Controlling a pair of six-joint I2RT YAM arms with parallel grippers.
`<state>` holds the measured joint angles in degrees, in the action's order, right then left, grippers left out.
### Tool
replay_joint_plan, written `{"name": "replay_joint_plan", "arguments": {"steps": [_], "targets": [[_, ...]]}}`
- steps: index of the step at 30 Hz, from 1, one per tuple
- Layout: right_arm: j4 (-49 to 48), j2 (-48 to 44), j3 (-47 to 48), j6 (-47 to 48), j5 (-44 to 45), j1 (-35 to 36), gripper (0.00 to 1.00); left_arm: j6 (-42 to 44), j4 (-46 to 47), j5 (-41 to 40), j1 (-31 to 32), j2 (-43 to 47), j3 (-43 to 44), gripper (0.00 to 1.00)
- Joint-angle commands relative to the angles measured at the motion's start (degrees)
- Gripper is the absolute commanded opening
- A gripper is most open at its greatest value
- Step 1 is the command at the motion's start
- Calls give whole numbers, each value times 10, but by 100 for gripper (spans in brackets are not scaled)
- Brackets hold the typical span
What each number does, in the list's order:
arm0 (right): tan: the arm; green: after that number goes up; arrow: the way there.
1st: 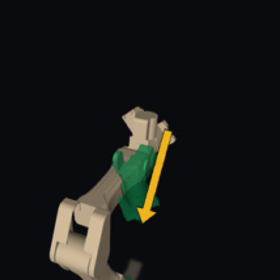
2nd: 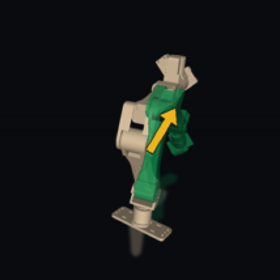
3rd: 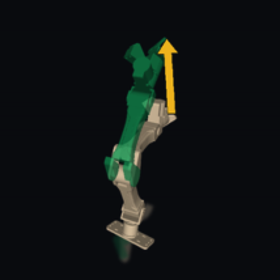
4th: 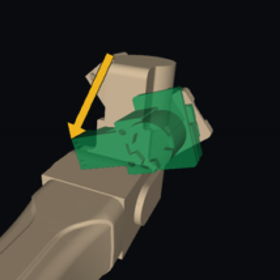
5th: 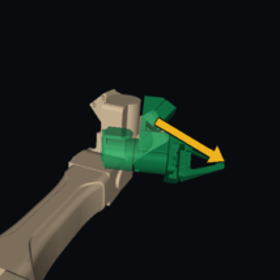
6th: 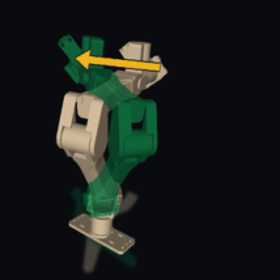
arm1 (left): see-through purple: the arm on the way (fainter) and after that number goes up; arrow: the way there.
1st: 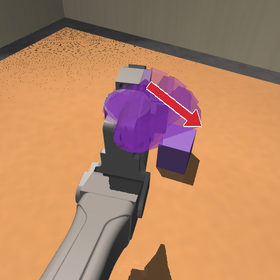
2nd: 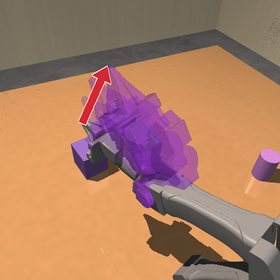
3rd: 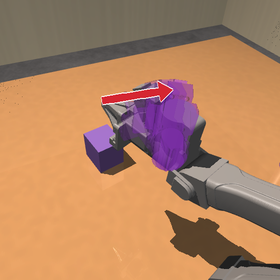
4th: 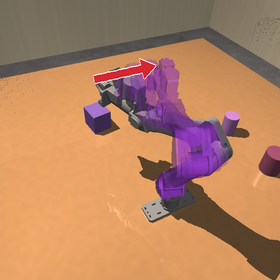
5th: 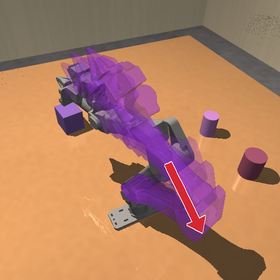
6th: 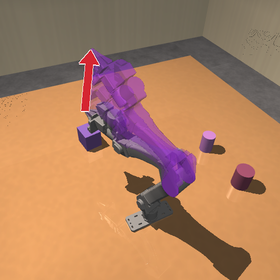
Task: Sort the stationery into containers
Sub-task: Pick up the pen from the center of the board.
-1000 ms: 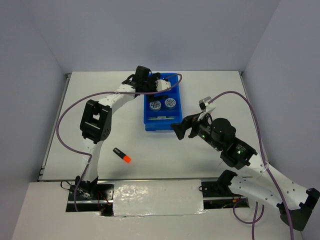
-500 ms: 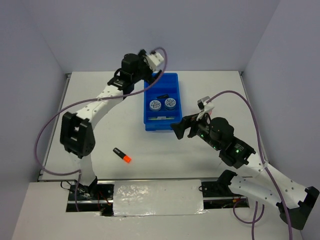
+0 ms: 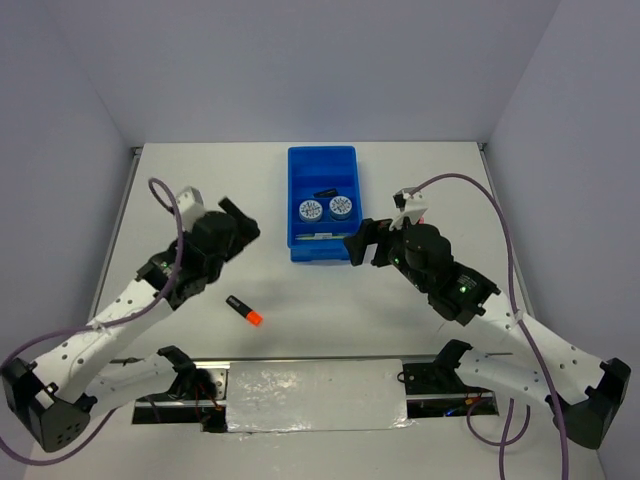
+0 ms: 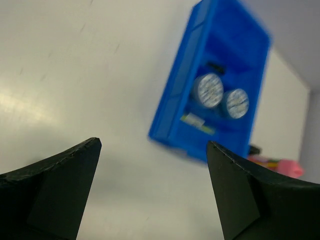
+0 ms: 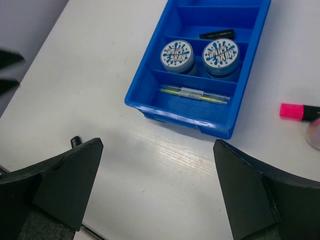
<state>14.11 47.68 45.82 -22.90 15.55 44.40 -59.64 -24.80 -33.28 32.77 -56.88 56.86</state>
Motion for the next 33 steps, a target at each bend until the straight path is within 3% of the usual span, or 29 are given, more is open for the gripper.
{"name": "replay_joint_plan", "arguments": {"steps": [1, 3, 9, 15, 19, 33], "targets": [[17, 6, 32, -33, 22, -4, 100, -230, -141, -81, 67, 2, -53, 99], [3, 3, 21, -40, 7, -5, 100, -278, -207, -84, 83, -12, -57, 99], [-15, -7, -6, -51, -17, -4, 100, -318, -266, 14, 84, -108, -52, 99], [-17, -4, -11, -43, -17, -4, 100, -343, -213, 99, 85, -153, -98, 99], [-18, 7, -13, -37, -16, -4, 100, -356, -253, 107, 85, -205, -81, 97], [-39, 42, -14, -34, -24, -4, 100, -354, -195, 137, 86, -226, -153, 83]]}}
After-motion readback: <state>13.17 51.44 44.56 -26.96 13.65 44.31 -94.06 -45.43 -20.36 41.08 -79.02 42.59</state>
